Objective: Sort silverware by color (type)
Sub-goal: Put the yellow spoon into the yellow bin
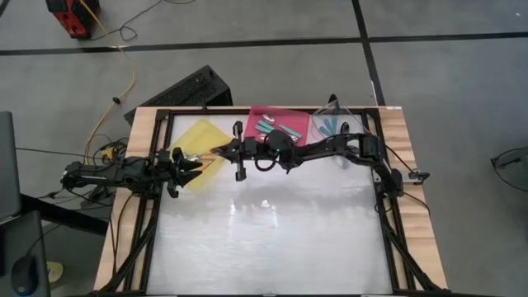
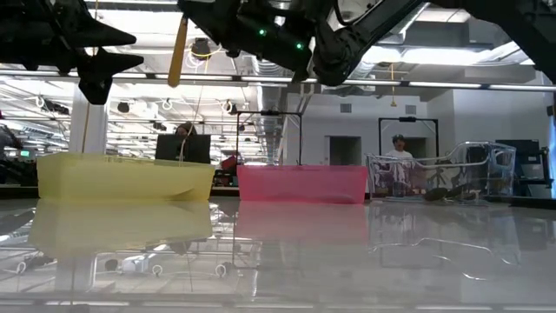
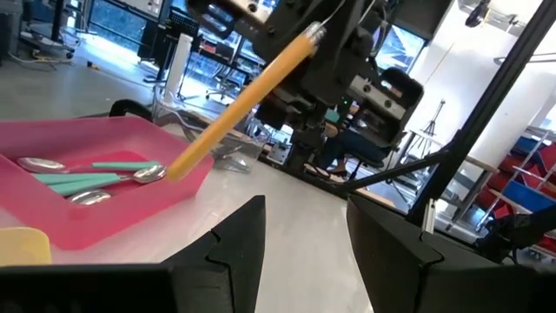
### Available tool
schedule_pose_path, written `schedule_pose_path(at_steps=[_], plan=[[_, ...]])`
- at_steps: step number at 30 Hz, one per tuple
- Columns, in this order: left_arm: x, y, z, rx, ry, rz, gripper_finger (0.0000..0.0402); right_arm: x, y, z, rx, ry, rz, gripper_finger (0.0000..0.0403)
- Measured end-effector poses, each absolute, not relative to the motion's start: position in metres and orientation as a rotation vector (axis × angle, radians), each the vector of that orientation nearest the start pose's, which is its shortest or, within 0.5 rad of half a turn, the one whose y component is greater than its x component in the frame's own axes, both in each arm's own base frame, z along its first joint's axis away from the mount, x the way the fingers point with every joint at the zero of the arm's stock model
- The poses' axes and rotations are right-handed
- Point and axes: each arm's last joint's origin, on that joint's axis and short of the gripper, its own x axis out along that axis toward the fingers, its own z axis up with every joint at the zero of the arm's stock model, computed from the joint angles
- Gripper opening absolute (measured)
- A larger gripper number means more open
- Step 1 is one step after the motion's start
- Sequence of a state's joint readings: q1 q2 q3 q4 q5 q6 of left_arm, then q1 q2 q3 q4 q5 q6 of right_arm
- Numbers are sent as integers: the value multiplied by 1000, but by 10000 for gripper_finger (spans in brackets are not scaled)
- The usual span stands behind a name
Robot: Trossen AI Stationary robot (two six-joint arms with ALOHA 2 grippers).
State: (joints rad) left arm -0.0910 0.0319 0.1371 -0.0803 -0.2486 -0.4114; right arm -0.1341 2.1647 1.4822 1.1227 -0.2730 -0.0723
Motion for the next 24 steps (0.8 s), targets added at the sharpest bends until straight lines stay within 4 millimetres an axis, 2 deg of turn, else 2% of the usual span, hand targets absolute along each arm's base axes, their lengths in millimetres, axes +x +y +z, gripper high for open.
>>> schedule_pose_path(at_steps=[5,17,24], plan=[[90,-1,200,-415,-57,151,148,479,-61,254,-175,-421,116,23],[90,-1,200,-408,-56,153,148,474,-95,254,-131,-415,32,23],[90,-1,200,-407,-56,153,148,483,-101,271,-115,-403,9,23]])
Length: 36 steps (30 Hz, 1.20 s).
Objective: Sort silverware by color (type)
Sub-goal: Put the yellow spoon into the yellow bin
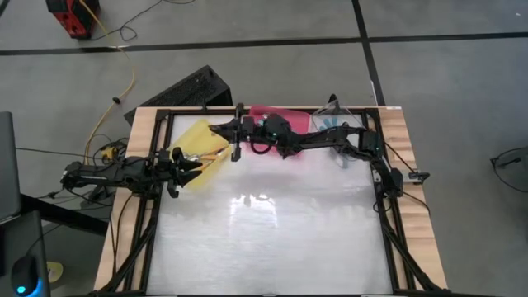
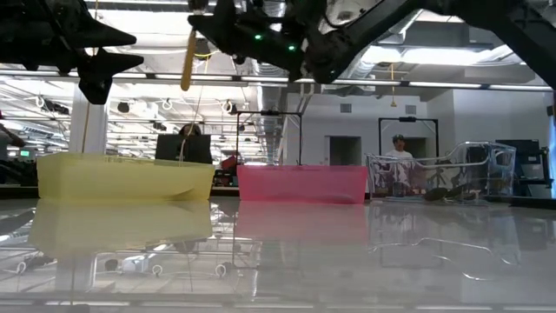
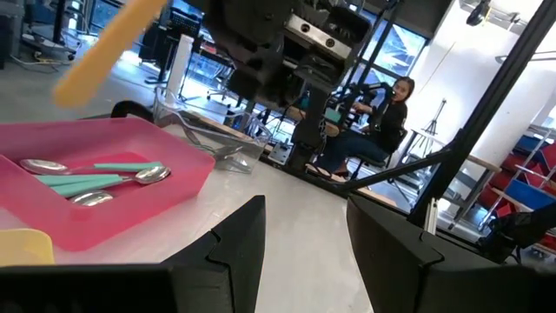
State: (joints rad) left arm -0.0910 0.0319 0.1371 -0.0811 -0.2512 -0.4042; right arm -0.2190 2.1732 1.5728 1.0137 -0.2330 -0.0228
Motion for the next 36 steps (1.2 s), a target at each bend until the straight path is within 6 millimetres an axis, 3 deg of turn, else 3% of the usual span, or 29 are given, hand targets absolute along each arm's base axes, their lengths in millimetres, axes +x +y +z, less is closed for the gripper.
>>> schedule_pose_path(at_steps=[9,13,36], plan=[[90,-1,199,-406,-47,163,148,510,-96,252,-73,-404,36,23],[90,-1,198,-404,-38,165,148,511,-98,243,-51,-366,35,23],[89,0,196,-401,-22,184,148,511,-102,237,-27,-313,30,23]])
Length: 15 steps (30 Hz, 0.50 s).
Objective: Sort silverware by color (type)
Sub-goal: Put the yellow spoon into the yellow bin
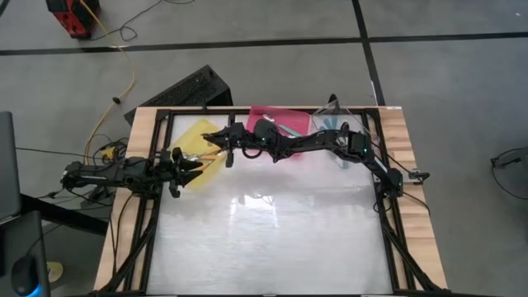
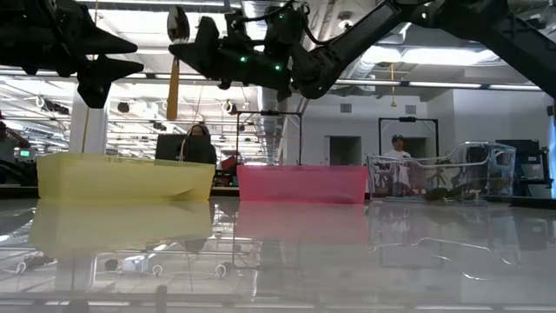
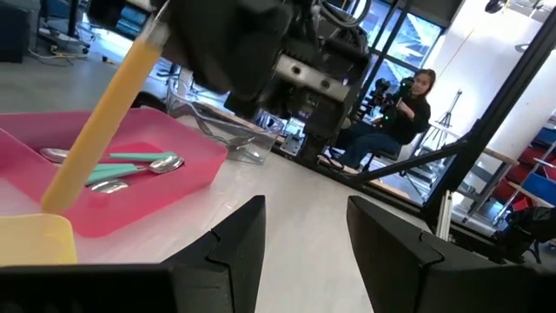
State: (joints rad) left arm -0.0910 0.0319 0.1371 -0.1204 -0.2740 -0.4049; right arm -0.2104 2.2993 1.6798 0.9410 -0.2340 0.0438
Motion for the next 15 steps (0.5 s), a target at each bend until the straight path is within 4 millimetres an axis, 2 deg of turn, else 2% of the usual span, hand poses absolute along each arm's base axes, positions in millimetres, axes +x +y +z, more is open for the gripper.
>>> schedule_pose_path(at_steps=[9,15], plan=[[89,0,196,-402,-25,197,148,512,-103,233,-44,-267,26,23],[89,0,196,-402,-26,205,148,516,-104,215,-19,-298,34,23]])
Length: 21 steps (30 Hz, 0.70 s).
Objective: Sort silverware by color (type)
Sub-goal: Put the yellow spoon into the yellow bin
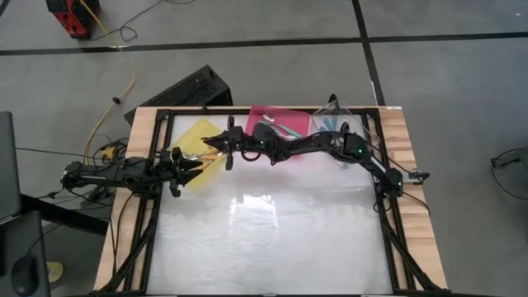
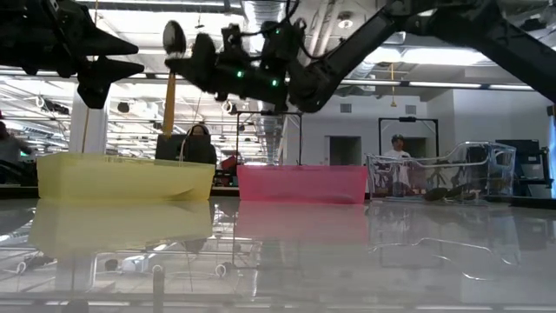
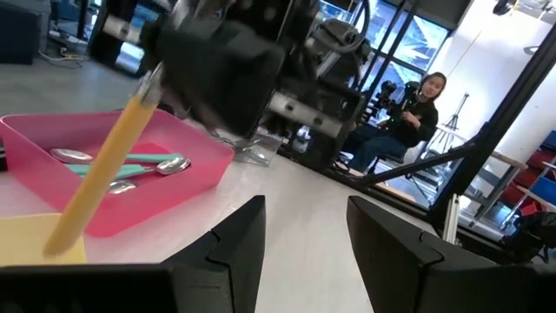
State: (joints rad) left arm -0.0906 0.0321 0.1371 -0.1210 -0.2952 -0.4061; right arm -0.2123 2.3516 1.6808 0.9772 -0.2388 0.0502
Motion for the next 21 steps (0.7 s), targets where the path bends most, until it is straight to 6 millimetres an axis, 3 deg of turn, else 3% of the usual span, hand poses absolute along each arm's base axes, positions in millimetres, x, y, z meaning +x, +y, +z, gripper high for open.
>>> schedule_pose_path(at_steps=[4,21], plan=[[89,0,196,-401,-25,206,148,518,-108,201,13,-274,31,23],[89,0,196,-411,-26,210,148,518,-108,202,14,-278,32,23]])
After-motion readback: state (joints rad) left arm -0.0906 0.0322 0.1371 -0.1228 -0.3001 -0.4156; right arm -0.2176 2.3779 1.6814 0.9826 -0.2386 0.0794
